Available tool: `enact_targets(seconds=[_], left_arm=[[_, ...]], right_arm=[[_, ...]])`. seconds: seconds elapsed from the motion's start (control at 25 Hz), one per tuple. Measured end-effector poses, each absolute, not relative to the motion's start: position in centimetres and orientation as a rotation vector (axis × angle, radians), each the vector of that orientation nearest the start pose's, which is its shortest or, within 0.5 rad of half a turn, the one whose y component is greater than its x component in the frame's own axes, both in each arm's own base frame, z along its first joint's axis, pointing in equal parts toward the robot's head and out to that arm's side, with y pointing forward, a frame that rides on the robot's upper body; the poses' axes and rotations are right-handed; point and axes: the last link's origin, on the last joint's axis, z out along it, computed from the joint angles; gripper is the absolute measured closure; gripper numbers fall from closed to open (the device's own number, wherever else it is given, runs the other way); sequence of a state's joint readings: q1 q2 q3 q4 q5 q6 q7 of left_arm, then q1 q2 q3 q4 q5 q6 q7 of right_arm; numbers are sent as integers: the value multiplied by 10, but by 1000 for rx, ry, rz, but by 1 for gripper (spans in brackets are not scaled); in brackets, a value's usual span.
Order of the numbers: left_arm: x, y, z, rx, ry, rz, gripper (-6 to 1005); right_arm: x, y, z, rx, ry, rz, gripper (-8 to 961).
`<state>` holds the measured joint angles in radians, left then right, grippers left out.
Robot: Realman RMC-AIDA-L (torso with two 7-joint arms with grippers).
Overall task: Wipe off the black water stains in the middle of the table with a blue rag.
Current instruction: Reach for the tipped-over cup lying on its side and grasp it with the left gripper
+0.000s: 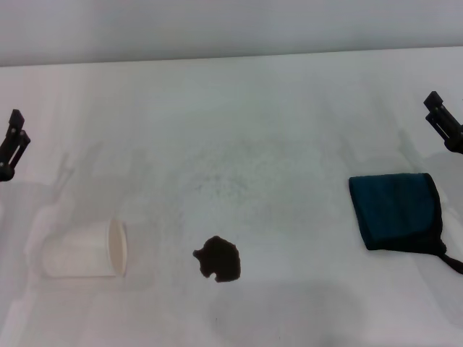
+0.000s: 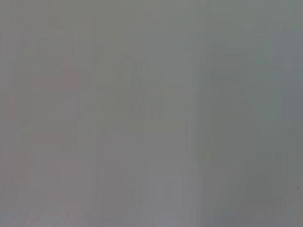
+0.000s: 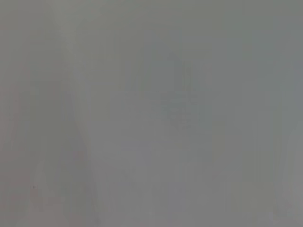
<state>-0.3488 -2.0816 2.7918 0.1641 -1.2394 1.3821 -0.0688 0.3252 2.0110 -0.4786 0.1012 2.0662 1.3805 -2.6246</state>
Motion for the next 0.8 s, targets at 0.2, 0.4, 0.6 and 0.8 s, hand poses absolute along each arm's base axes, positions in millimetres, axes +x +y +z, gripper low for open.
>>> enact_targets(seconds=[0.2, 0.4, 0.6, 0.8], left_arm=[[-328, 284, -24, -1641, -414, -732, 123], [-330, 284, -21, -1629, -419, -726, 123], [-333, 289, -16, -1662, -426, -737, 123], [-346, 308, 2, -1790, -536, -758, 124]], right_arm=[[378, 265, 11, -1564, 781, 857, 113], [378, 265, 10, -1567, 781, 856, 113], [378, 265, 10, -1570, 781, 856, 113], [378, 265, 10, -1573, 780, 856, 113]])
